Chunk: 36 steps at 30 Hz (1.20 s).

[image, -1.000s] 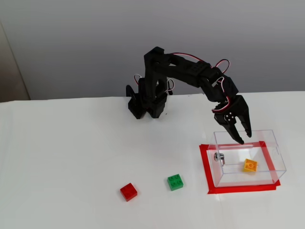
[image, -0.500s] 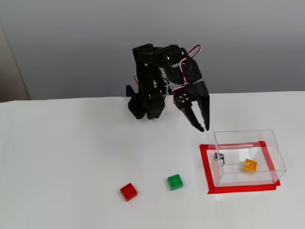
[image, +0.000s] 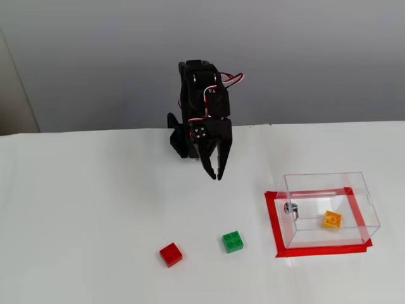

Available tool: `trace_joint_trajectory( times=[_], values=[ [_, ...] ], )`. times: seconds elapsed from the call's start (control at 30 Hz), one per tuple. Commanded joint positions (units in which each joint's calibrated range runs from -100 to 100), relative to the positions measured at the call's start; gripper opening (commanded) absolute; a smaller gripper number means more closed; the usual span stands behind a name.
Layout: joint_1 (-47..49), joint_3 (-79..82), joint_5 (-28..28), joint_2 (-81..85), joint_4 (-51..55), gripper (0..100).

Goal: Pick the yellow lego brick and place it into the transparent box

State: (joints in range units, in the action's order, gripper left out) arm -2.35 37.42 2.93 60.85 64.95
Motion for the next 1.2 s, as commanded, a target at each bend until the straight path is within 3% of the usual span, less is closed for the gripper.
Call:
trace_joint_trajectory(
  times=[0.0,0.47,0.8,1.17],
  values=[
    [-0.50,6.43,1.35,3.35,0.23,2],
    [-2.12,33.46,1.30,15.06,-0.81,2],
    [-2.34,48.11,1.24,27.70,-7.95,2],
    [-5.67,57.06,-0.37,38.14,-7.08,2]
  ],
)
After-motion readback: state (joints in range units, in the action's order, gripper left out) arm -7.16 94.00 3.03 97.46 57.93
